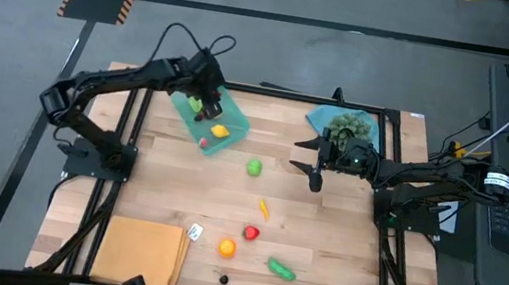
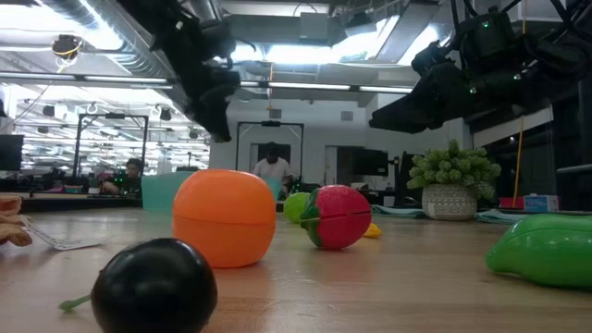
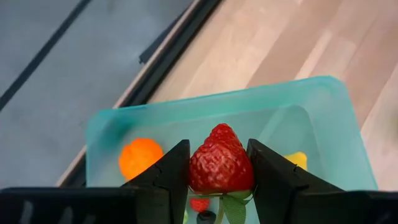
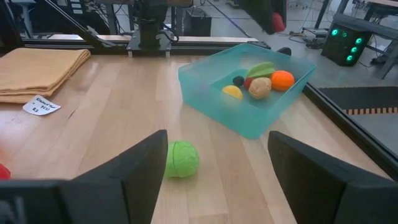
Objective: Pick and placing Produce into tupperware
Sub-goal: Put the top red strawberry into the blue bin
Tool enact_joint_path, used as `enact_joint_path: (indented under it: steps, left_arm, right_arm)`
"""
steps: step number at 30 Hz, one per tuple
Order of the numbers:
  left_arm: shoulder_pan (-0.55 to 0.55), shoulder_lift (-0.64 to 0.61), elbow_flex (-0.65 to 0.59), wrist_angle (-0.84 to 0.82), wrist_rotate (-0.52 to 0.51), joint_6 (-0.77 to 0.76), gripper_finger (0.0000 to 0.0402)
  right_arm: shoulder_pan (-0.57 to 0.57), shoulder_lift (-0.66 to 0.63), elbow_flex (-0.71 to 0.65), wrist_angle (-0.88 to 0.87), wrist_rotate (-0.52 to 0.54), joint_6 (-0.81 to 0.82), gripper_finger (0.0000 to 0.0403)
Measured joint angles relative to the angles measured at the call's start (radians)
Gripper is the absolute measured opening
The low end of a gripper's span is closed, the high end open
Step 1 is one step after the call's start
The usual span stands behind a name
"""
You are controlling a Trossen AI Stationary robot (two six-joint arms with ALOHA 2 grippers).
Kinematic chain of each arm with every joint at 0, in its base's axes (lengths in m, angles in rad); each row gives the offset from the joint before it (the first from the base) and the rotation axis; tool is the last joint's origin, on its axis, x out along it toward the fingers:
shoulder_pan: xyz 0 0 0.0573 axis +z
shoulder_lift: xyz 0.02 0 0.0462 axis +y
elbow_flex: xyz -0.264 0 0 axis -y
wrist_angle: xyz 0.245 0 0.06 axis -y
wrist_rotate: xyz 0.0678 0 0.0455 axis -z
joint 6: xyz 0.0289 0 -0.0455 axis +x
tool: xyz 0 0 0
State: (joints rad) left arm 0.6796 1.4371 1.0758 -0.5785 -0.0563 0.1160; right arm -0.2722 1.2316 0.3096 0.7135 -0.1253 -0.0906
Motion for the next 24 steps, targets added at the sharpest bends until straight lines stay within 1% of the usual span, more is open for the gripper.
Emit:
enact_joint_path:
  steps: [8,17,20,24]
  left_arm:
    - [-0.007,0.090,0.008,0.006,0.000,0.035,0.0129]
    - [-0.054,0.228,0.008,0.089,0.000,0.052,0.0128]
    - [-0.069,0.272,0.009,0.092,0.000,0.052,0.0128]
    - [-0.082,0.306,0.009,0.118,0.000,0.053,0.0129]
  right_arm:
    - [0.000,0.000,0.000,-0.001,0.000,-0.002,0.0280]
    - [0.000,0.000,0.000,-0.001,0.003,-0.017,0.0280]
    - [0.000,0.000,0.000,-0.001,0.004,-0.016,0.0280]
    - [0.000,0.000,0.000,-0.001,0.004,-0.016,0.0280]
